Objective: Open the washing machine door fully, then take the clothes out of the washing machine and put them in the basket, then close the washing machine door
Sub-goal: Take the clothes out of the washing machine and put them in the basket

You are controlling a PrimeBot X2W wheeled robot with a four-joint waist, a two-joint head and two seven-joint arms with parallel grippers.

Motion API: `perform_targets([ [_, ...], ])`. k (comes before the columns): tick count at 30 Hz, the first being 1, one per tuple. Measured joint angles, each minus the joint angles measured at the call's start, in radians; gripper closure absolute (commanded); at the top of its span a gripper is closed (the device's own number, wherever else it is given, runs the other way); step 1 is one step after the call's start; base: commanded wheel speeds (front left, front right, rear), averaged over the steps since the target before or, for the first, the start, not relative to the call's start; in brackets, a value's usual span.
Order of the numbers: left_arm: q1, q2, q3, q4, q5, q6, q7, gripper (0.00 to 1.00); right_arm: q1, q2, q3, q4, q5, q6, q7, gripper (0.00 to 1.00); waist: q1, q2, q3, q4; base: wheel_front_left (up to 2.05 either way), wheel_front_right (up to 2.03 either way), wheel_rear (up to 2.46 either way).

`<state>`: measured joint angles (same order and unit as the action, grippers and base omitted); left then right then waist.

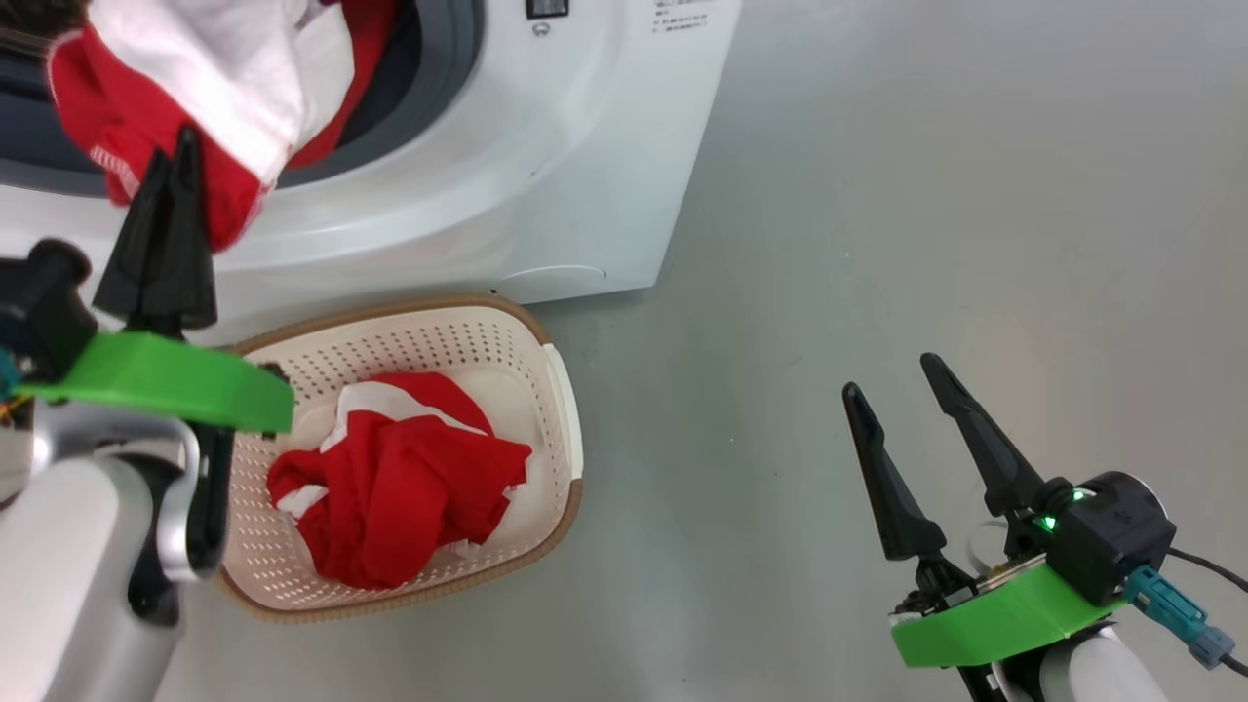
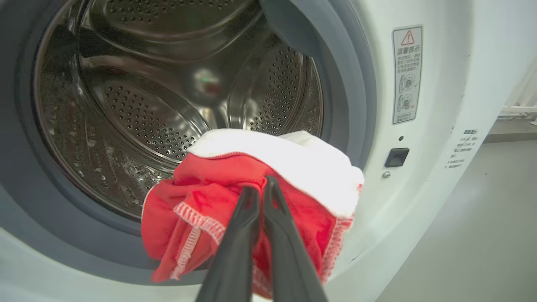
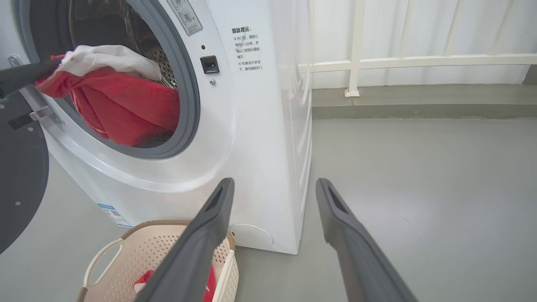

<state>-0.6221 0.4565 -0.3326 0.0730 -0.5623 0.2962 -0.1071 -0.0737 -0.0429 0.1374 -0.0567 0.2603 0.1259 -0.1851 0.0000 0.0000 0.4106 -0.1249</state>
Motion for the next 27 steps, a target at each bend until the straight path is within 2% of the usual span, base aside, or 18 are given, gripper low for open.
perform_targets([
  [13, 0.156, 0.037, 0.003, -0.247, 0.042, 0.105, 0.028, 1.0, 0.023, 0.0, -0.029, -0.013, 0.0, 0.0, 0.002, 0.0, 0.0, 0.0, -0.047, 0.025, 0.0, 0.0, 0.0],
  [27, 0.216, 0.089, 0.026, -0.437, 0.072, 0.183, 0.071, 1.0, 0.031, 0.0, -0.044, -0.022, 0.001, 0.0, 0.005, 0.0, 0.0, 0.0, -0.078, 0.043, 0.0, 0.0, 0.0],
])
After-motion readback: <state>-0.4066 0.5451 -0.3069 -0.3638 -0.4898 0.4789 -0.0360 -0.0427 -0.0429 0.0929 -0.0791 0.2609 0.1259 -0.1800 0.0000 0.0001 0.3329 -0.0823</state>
